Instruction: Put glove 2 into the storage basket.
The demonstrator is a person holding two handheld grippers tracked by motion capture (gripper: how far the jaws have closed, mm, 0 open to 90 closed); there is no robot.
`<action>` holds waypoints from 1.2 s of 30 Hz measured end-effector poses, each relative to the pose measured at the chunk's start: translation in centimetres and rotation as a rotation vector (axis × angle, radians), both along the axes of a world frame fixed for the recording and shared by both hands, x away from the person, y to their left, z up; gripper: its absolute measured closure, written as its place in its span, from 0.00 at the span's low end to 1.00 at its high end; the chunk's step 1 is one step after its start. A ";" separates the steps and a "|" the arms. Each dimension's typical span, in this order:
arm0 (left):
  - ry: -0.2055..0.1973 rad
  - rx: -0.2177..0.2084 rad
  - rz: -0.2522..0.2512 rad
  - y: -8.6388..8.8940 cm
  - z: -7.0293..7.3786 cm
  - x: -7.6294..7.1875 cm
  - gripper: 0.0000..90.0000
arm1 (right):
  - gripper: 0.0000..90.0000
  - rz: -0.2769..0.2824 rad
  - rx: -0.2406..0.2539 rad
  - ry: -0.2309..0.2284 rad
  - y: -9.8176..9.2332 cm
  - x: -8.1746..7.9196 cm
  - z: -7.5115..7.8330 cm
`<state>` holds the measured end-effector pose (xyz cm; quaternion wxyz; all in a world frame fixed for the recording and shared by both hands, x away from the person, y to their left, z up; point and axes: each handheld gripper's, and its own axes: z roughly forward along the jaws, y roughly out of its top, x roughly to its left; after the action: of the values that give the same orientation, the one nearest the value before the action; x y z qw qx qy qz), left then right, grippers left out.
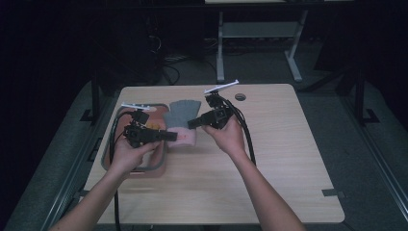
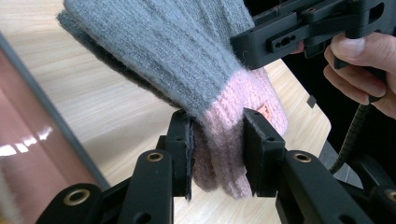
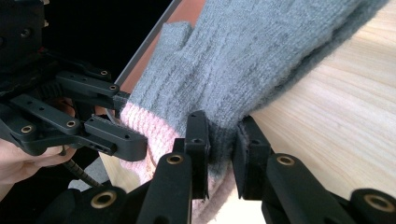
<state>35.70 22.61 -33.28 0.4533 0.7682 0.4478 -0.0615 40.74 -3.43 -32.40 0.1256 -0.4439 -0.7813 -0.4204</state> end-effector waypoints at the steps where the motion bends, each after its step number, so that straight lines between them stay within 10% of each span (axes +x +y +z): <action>1: -0.004 0.002 0.000 0.2 0.0 0.0 0.74 | 0.86 0.003 0.001 -0.002 0.2 0.1 0.1; 36: 0.013 0.011 0.084 7.3 -0.1 0.1 0.74 | 0.85 0.081 0.043 0.013 7.5 2.2 -0.4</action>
<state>35.79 29.92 -33.37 0.4486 0.7508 0.4828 -0.0449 42.91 4.06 -32.81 0.1572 -0.4118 -0.7885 -0.4290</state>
